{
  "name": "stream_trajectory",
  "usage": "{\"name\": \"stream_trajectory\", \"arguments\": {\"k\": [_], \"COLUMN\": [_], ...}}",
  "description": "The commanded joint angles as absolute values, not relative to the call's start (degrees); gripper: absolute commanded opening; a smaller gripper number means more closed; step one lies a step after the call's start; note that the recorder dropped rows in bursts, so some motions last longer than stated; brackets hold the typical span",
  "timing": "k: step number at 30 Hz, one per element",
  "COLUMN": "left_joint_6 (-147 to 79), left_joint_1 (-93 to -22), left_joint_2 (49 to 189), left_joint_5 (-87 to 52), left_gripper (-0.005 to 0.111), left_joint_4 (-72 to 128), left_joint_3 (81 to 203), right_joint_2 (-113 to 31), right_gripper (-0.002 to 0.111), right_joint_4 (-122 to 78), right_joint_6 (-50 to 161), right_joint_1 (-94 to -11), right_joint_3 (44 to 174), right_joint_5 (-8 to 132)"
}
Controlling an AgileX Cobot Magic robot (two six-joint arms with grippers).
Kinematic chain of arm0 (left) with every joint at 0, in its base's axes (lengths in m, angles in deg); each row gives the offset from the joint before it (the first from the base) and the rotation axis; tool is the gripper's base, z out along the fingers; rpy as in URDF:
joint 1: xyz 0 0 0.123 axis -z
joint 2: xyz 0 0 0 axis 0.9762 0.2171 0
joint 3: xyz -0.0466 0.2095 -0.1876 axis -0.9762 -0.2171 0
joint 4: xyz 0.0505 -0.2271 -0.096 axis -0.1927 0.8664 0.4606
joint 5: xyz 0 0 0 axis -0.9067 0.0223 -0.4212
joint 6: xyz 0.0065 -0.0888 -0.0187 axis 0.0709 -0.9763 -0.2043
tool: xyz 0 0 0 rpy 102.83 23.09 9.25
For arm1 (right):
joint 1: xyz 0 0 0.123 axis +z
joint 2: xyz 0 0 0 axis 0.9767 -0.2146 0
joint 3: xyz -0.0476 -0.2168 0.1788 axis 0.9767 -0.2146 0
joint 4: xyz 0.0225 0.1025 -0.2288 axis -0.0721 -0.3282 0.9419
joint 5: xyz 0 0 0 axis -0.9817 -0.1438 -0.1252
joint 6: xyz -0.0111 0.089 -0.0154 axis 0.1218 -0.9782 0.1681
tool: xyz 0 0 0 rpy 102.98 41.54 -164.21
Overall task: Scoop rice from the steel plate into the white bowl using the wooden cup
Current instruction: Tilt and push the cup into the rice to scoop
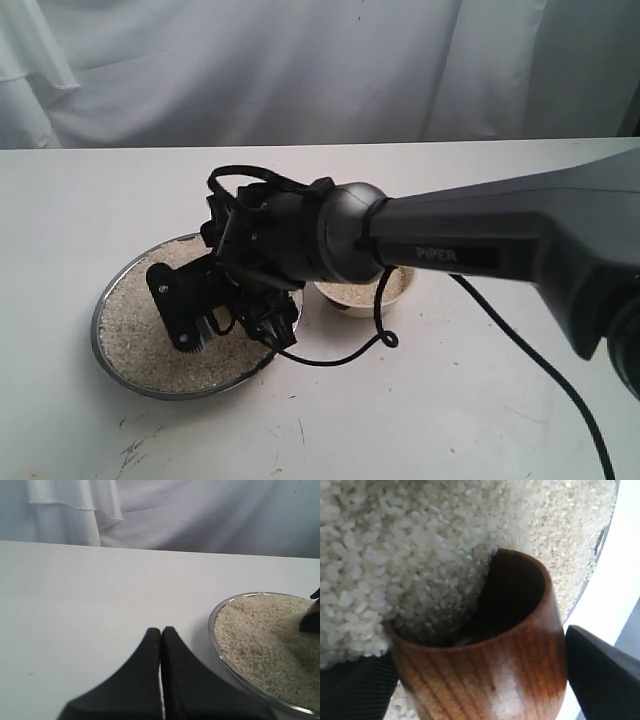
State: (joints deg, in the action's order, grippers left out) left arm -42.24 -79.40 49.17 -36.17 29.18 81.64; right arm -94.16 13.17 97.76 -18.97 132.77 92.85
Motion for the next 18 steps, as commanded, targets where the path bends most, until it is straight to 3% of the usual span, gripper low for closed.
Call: {"name": "stream_trajectory", "arguments": {"k": [1,18], "left_joint_6": [-42.25,-42.25], "left_joint_1": [-79.51,-79.51], "left_joint_2": [48.94,48.94], "left_joint_5": [-35.78,-35.78], "left_gripper": [0.0,0.0], "left_joint_4": [29.27,29.27], "left_joint_3": [81.36,81.36], "right_joint_2": [-94.53,-94.53], "right_gripper": [0.0,0.0], "right_joint_4": [2.0,-13.91], "right_joint_6": [102.38,103.08], "right_joint_1": [-20.3,-24.43], "right_joint_3": [134.69,141.13], "right_joint_5": [92.75,93.67]}}
